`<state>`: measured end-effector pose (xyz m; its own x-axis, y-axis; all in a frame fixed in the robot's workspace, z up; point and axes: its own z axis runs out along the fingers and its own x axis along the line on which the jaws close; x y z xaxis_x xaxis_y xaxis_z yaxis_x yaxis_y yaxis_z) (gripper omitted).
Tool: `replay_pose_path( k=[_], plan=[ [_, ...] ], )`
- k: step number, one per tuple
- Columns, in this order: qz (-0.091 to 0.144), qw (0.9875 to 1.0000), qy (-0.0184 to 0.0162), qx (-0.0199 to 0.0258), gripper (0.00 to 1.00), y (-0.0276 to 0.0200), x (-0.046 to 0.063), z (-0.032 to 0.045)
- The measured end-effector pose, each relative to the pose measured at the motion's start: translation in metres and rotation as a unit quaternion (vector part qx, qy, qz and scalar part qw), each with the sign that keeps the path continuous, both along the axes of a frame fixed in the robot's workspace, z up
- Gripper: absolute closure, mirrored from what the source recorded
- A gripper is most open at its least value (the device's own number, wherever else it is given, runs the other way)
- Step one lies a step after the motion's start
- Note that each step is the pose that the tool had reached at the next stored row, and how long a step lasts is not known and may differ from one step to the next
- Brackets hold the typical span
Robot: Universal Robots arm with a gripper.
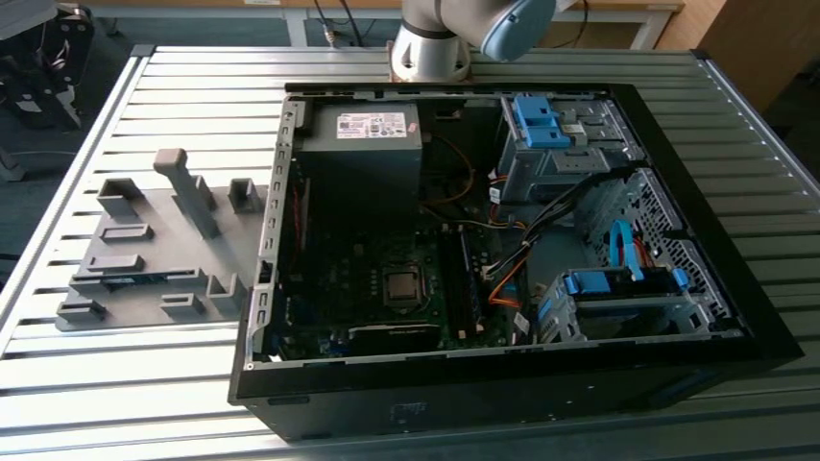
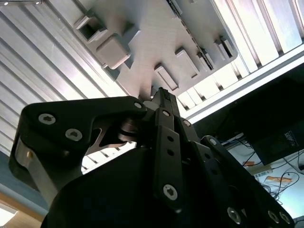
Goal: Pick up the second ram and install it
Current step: 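Pick up the second ram and move it above second insertion slot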
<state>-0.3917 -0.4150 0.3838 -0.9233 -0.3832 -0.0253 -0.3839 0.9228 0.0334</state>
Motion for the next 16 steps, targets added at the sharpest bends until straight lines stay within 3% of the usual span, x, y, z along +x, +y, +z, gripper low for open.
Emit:
replay_pose_path(
  k=[16],
  plan=[
    [0.027,0.9996,0.0,0.0,0.89,-0.0001,0.0,0.0]
  ],
)
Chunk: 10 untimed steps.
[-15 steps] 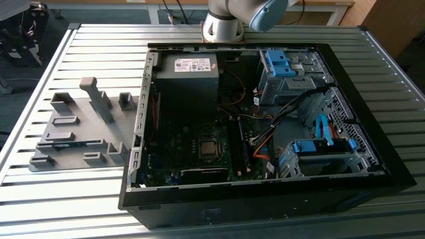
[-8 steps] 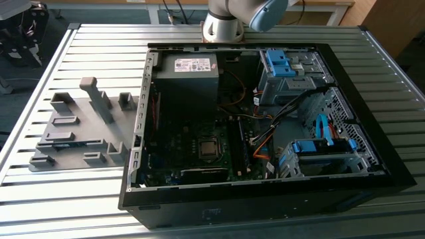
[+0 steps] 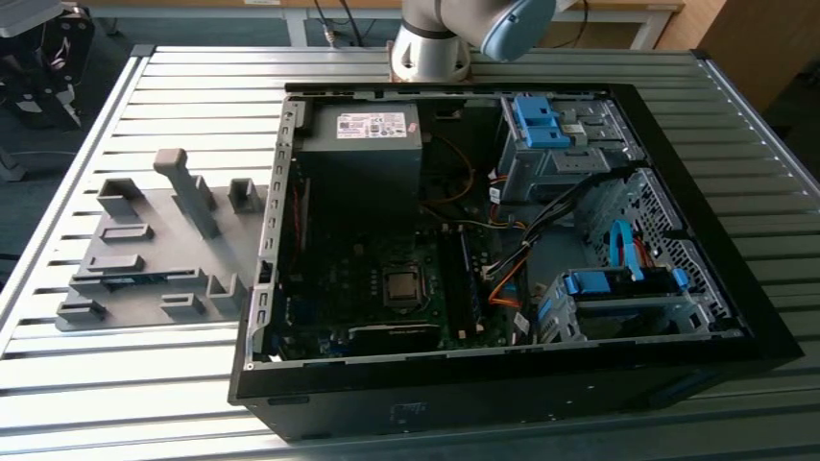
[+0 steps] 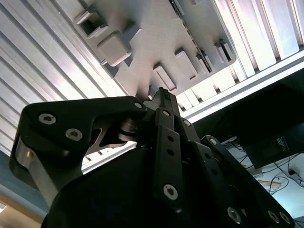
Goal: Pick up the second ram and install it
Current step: 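Pick up the second ram and move it above second insertion slot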
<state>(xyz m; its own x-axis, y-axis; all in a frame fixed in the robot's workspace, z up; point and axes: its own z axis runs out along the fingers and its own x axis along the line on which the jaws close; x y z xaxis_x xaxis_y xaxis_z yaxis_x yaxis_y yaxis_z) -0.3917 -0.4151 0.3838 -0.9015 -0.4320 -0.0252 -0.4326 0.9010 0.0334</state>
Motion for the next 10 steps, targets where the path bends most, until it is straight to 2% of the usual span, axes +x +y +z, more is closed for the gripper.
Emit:
replay_pose_path(
  k=[10],
  plan=[
    [0.006,1.0,0.0,0.0,0.89,-0.0001,0.0,0.0]
  ],
)
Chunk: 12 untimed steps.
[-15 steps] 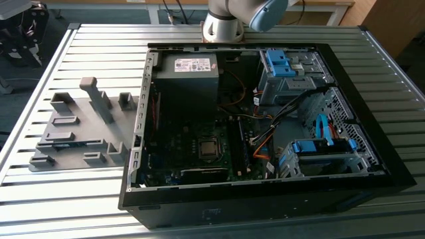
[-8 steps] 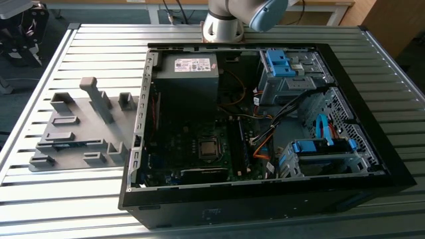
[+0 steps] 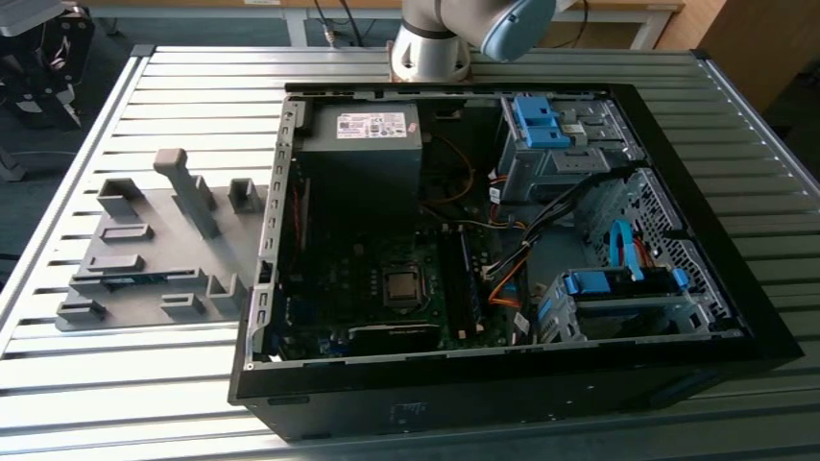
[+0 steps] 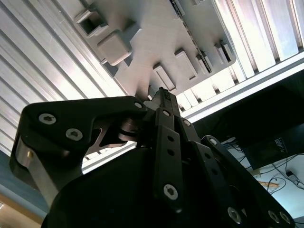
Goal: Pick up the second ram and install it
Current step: 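Pick up the second ram and move it above second insertion slot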
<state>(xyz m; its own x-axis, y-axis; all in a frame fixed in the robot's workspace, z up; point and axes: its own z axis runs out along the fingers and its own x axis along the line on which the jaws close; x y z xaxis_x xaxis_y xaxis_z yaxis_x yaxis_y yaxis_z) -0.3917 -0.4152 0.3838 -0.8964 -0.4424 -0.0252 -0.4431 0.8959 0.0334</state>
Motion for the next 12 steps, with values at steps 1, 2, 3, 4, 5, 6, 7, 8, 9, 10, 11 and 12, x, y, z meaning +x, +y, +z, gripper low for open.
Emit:
replay_pose_path(
  k=[1,2,3,4,5,6,7,8,9,10,11,12],
  plan=[
    [0.0,1.0,0.0,0.0,0.89,0.0,0.0,0.0],
    [0.0,1.0,0.0,0.0,0.89,0.0,0.0,0.0],
    [0.0,1.0,0.0,0.0,0.89,0.0,0.0,0.0],
    [0.0,1.0,0.0,0.0,0.89,0.0,0.0,0.0],
    [0.001,1.0,0.0,0.0,0.89,0.0,0.0,0.0],
    [0.001,1.0,0.0,0.0,0.89,0.0,0.0,0.0],
    [0.002,1.0,0.0,0.0,0.89,-0.0001,0.0,0.0],
    [0.004,1.0,0.0,0.0,0.89,-0.0001,0.0,0.0],
    [0.005,1.0,0.0,0.0,0.89,-0.0002,0.0,0.0],
    [0.007,1.0,0.0,0.0,0.89,-0.0002,0.0,0.0],
    [0.008,1.0,0.0,0.0,0.89,-0.0002,0.0,0.0],
    [0.01,1.0,0.0,0.0,0.89,-0.0002,0.0,0.0]
  ],
)
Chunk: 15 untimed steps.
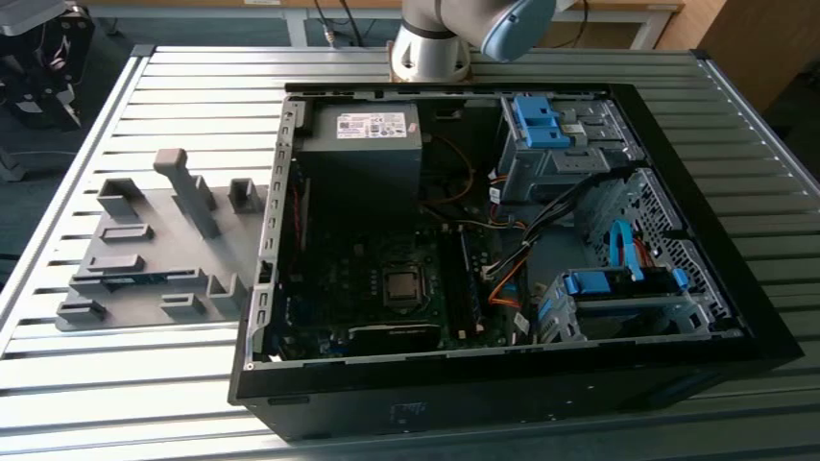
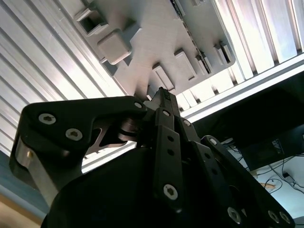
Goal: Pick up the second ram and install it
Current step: 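Pick up the second ram and move it above second insertion slot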
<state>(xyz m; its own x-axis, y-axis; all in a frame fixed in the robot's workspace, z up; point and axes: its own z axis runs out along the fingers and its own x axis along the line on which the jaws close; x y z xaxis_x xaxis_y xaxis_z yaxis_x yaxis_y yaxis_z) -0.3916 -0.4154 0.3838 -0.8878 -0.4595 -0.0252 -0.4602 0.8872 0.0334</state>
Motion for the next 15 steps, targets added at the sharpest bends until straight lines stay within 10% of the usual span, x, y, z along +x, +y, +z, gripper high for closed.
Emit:
replay_pose_path(
  k=[15],
  plan=[
    [0.023,0.9997,0.0,0.0,0.89,-0.0005,0.0,0.0]
  ],
)
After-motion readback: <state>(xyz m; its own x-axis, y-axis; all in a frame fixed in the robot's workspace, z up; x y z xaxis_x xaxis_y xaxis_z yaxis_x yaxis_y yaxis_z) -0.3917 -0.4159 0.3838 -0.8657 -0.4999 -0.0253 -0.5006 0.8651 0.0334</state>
